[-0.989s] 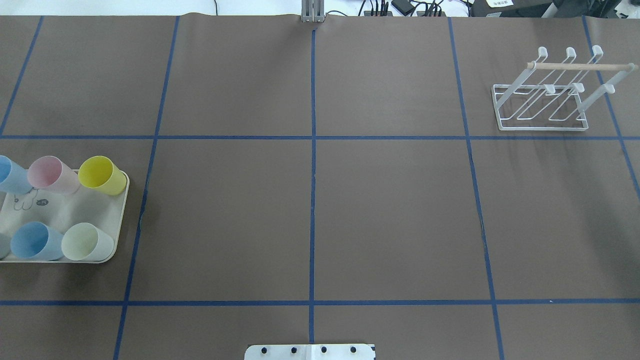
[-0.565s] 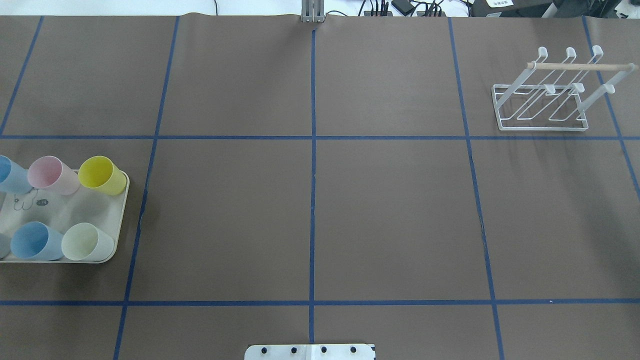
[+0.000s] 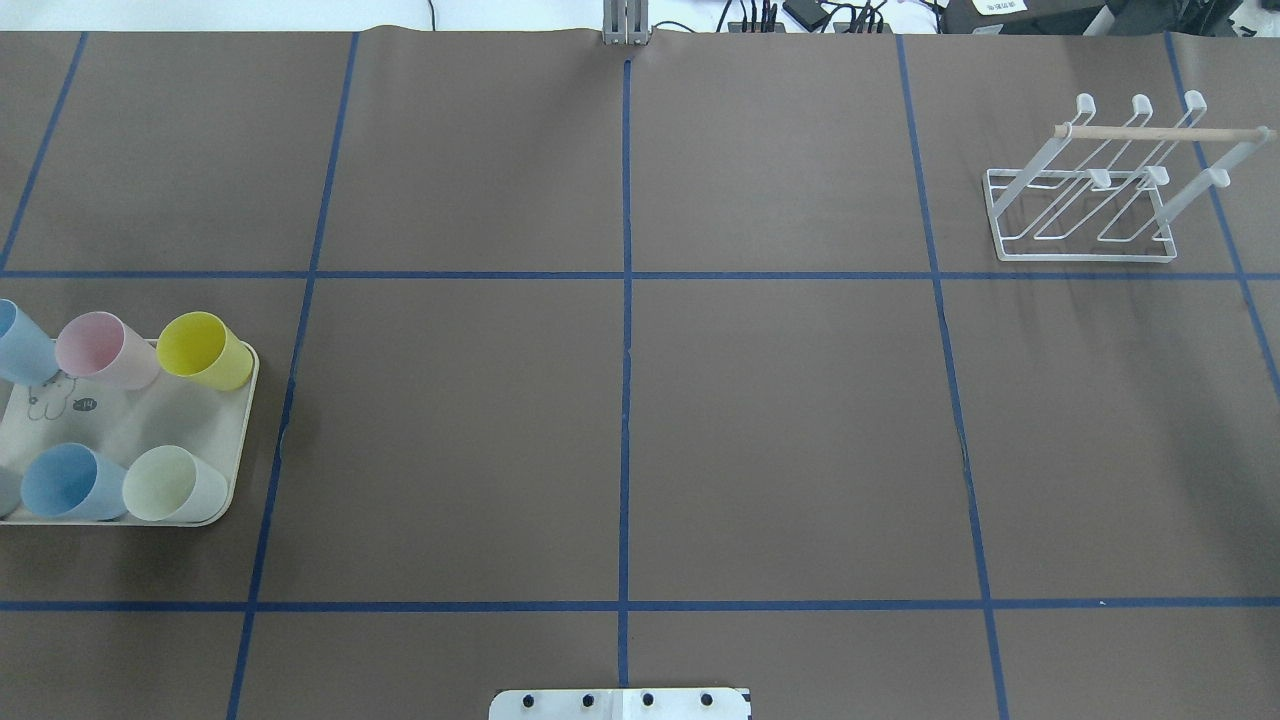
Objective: Transfer IKEA cup to right arm and place on rack
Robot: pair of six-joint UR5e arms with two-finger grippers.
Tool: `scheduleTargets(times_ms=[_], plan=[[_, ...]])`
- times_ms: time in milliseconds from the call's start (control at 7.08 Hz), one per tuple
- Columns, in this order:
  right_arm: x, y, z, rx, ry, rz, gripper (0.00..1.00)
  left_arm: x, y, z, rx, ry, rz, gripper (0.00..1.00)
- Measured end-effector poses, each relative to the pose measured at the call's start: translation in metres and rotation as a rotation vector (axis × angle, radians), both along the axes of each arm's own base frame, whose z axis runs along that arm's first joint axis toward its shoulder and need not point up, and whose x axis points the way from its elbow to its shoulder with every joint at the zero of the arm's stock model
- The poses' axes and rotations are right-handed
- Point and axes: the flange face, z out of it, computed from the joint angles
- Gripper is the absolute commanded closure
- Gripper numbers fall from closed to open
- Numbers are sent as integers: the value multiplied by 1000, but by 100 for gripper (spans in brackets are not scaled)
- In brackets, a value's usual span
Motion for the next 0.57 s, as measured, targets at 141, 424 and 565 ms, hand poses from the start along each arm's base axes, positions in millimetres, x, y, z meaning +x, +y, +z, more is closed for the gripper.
scheduleTargets(times_ms=[141, 424, 565], plan=[[0, -1, -2, 3, -1, 0, 0, 0, -1, -8, 12, 4, -3, 100], [-1, -4, -12, 23, -3, 1, 0, -11, -2, -29, 31, 7, -26, 100], [-1, -8, -22, 40, -5, 4, 0, -29, -5, -37, 33, 6, -62, 100]])
